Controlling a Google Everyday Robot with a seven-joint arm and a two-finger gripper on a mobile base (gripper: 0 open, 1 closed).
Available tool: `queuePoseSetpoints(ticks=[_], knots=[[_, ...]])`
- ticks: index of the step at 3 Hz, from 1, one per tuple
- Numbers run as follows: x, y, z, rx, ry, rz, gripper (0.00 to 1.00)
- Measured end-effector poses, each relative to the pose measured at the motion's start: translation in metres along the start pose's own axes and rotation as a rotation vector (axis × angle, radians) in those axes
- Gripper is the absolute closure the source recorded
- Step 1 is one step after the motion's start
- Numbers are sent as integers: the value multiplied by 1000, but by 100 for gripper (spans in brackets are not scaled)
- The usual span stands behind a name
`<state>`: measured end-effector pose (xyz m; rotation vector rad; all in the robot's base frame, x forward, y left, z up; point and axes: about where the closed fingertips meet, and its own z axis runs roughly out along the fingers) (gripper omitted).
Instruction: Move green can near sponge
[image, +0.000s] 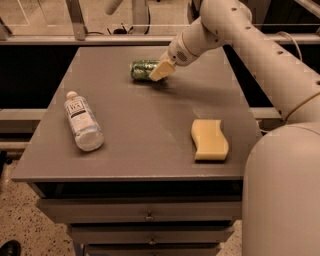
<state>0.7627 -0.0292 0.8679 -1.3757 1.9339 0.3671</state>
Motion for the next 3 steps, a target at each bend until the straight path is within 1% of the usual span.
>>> queuePoseSetpoints(ticks=[1, 2, 3], knots=[[15, 19, -35, -40, 51, -71, 100], [42, 37, -66, -74, 102, -100, 100], [82, 52, -97, -104, 168, -94, 100]])
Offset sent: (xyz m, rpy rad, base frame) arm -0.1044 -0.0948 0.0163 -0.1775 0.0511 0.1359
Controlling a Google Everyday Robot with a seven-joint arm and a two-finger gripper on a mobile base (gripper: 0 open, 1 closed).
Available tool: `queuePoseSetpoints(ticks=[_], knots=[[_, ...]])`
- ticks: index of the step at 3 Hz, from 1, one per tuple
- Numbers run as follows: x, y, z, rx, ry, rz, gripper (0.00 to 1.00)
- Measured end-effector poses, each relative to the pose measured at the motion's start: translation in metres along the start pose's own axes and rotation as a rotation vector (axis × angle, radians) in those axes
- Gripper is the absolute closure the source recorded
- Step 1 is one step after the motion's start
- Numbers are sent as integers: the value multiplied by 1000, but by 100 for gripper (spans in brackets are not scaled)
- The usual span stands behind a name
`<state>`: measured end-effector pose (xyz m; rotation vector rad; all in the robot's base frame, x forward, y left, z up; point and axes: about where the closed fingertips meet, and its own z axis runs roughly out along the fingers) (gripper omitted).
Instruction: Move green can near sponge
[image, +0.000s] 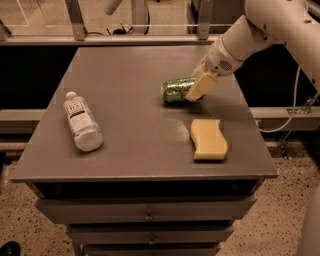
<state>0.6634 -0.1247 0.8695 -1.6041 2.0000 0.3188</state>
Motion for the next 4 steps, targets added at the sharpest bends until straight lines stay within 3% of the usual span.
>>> queuePoseSetpoints(ticks=[2, 4], knots=[[78, 29, -48, -27, 120, 59, 100], [113, 48, -81, -65, 198, 66, 100]])
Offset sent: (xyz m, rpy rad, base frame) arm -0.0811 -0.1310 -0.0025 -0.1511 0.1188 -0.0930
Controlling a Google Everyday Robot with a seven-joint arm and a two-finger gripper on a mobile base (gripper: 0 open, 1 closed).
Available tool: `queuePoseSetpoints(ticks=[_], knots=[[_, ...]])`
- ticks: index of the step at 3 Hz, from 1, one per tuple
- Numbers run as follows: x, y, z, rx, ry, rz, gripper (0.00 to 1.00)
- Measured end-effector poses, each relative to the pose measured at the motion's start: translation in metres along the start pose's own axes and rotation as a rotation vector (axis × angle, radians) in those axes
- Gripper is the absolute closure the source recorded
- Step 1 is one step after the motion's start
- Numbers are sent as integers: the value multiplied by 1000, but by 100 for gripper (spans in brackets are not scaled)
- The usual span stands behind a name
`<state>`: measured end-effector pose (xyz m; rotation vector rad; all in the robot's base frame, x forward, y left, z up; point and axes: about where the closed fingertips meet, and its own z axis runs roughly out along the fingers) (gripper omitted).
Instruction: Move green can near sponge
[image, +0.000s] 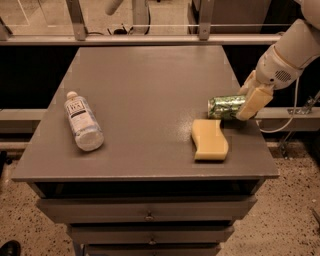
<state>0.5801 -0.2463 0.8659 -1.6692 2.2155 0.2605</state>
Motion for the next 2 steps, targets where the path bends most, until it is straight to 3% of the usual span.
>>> queuePoseSetpoints(ticks=[1, 2], knots=[[2, 12, 4, -34, -2, -6, 100], [-2, 25, 14, -70, -12, -19, 86]])
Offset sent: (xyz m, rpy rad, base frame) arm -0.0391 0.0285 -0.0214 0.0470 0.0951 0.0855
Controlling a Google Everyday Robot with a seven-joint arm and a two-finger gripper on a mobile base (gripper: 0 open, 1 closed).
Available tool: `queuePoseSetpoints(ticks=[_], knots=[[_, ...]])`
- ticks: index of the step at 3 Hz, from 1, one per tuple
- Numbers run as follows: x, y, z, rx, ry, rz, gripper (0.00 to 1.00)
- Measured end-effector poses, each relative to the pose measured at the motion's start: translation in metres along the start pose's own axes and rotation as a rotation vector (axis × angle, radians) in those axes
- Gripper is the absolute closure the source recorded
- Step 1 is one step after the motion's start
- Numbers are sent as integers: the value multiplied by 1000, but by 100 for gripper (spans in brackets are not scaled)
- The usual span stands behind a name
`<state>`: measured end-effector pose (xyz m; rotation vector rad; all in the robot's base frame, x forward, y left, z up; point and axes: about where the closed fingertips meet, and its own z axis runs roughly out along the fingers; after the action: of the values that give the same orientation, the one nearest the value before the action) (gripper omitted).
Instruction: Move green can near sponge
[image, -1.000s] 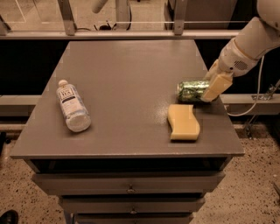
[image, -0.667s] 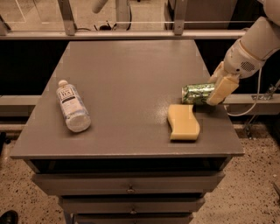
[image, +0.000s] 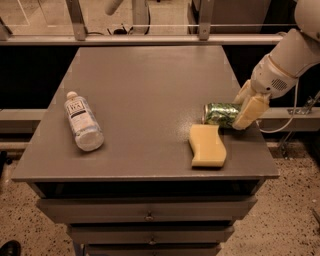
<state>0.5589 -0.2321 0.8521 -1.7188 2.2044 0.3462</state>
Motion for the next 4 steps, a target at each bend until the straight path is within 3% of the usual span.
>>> queuePoseSetpoints(ticks=[3, 4], knots=[[-8, 9, 10, -31, -8, -24, 17], [-11, 10, 11, -35, -3, -37, 0]])
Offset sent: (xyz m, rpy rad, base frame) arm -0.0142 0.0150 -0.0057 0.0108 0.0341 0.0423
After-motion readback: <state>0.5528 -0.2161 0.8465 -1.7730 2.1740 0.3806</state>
